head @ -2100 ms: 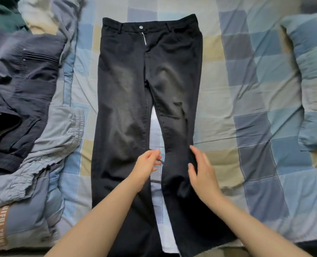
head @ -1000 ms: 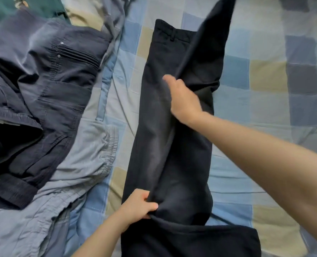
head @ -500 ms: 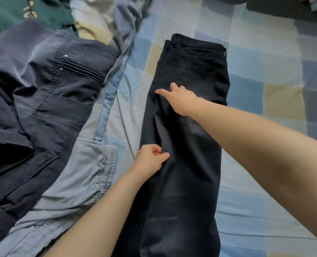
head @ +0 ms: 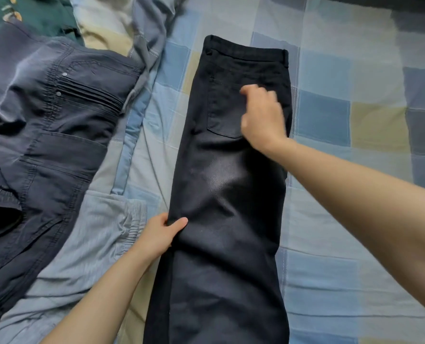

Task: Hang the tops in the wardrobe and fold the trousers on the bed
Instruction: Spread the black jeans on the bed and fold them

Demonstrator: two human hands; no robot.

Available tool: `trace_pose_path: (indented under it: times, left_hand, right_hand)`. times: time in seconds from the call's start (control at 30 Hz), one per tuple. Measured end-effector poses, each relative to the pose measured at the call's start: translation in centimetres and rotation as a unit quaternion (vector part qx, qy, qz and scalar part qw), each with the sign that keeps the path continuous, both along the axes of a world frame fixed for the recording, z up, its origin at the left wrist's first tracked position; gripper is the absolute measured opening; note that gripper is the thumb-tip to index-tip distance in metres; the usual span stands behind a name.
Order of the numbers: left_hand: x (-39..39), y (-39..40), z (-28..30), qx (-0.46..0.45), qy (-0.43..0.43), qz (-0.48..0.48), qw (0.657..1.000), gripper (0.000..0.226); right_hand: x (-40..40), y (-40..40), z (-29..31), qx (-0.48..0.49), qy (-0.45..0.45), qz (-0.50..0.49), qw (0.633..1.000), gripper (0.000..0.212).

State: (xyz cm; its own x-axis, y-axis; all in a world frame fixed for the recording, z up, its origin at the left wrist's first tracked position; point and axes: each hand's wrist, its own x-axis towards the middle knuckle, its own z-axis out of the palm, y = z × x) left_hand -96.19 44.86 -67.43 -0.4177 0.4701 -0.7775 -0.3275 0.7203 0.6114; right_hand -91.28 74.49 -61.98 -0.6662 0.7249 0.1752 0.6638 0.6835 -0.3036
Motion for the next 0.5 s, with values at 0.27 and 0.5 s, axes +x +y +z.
trace_pose_path:
  times: [0.27, 0.5]
  left_hand:
    - [-0.5, 0.2, 0.1, 0.008, -0.086, 0.088, 0.992, 0.045]
    - [-1.5, 4.8, 1.9, 0.076, -0.017, 0.149, 0.986, 0.021]
  right_hand:
    - [14.0, 0.2, -1.4, -0.232, 0.169, -0.272, 0.919, 0.019]
    - [13.2, -1.6, -2.9, -0.369, 0.001, -0.163, 0.915, 0.034]
